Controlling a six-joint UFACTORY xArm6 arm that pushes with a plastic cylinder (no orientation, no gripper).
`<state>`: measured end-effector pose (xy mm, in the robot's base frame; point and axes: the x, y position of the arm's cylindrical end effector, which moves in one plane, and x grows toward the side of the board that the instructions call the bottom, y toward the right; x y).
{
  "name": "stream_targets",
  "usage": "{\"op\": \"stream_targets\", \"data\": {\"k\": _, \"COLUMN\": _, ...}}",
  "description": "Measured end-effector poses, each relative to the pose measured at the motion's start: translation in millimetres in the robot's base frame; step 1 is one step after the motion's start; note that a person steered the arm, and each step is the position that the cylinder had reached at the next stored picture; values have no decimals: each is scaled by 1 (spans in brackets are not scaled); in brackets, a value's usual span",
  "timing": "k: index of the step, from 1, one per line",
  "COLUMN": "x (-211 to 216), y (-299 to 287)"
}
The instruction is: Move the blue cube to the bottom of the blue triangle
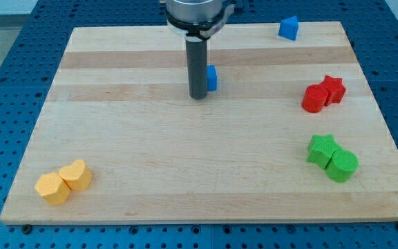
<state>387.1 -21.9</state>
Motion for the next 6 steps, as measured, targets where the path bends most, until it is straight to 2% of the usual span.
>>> {"op": "stream_targets", "data": {"k": 2, "x": -65, "y": 52}}
{"op": "stream_targets", "data": {"k": 3, "x": -59, "y": 43}}
{"op": "stream_targets", "data": {"k": 4, "x": -42, "y": -7}}
{"op": "stream_targets", "data": {"k": 5, "x": -67, "y": -9}}
{"op": "stream_targets", "data": {"k": 6, "x": -97, "y": 48}}
